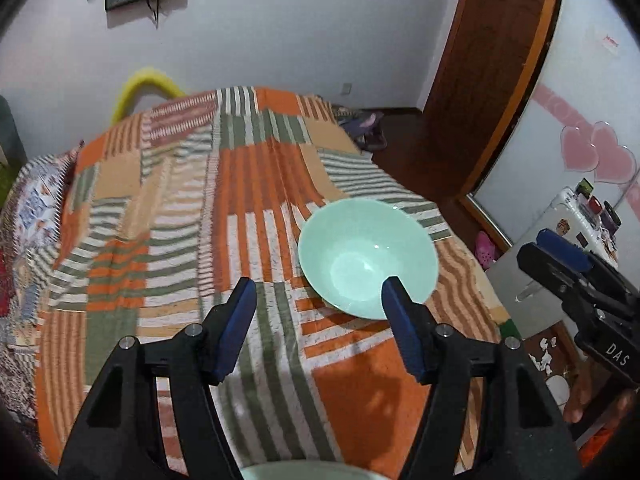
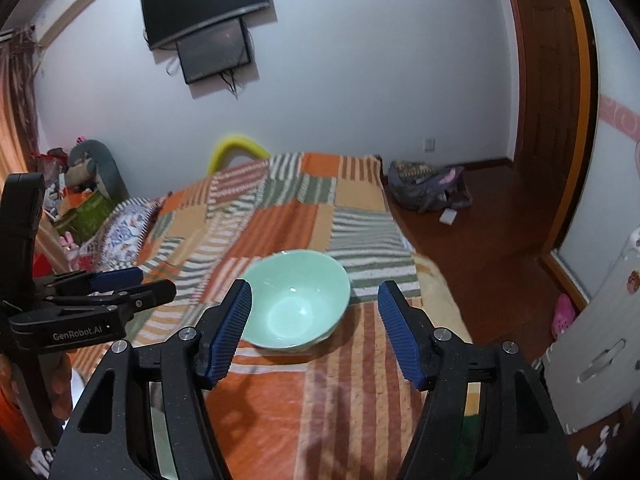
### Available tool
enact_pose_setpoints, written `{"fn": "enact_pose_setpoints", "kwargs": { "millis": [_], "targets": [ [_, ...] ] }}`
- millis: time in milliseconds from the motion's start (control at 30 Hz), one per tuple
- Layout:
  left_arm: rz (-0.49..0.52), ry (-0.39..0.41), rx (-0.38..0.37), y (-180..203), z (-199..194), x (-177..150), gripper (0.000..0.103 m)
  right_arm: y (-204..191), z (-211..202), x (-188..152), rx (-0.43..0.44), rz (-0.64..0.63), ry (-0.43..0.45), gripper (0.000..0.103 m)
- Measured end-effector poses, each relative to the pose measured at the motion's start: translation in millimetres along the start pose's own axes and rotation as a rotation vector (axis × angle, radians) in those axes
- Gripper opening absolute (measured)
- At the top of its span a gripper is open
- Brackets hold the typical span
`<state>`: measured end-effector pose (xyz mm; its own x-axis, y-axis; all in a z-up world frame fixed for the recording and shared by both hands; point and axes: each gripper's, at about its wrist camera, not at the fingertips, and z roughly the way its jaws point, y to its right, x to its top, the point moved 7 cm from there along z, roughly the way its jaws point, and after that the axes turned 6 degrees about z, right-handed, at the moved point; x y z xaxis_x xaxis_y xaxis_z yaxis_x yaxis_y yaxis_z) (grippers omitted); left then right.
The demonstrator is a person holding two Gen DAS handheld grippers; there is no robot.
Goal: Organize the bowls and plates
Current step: 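Move both grippers to the mint green bowl on the bed, then close both grippers on the mint green bowl rim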
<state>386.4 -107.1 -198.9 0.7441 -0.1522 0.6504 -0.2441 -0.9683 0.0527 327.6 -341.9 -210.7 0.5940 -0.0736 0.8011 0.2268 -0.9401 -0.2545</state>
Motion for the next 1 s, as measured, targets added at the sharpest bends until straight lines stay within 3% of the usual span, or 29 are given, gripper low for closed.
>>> {"fn": "enact_pose_setpoints", "kwargs": {
  "millis": [233,467,600,833,900,1000],
  "targets": [
    [-0.078,-0.070,-0.024,-18,62,-4,0.065,20,47,-18,-0.006,0.052,-0.102,0.062],
    [-0.080,-0.091,-0.029,-23,91,-3,0.062,35,79,-29,-0.009,0.084,-0.187,0.058],
    [-0.052,-0.109,-0.039,-18,102,-4,0.044,39,90,-34,0.008,0.106,-0.227,0.048],
    [0.006,-0.106,-0.037,-8,110,-7,0.026,35,101,-39,0.042,0.130,-0.259,0.031],
    [0.004,-0.109,-0.046,-6,110,-7,0.023,29,104,-40,0.055,0.121,-0.267,0.025],
    [0.002,-0.126,-0.051,-7,110,-8,0.023,24,104,-40,0.028,0.093,-0.256,0.024]
  ]
}}
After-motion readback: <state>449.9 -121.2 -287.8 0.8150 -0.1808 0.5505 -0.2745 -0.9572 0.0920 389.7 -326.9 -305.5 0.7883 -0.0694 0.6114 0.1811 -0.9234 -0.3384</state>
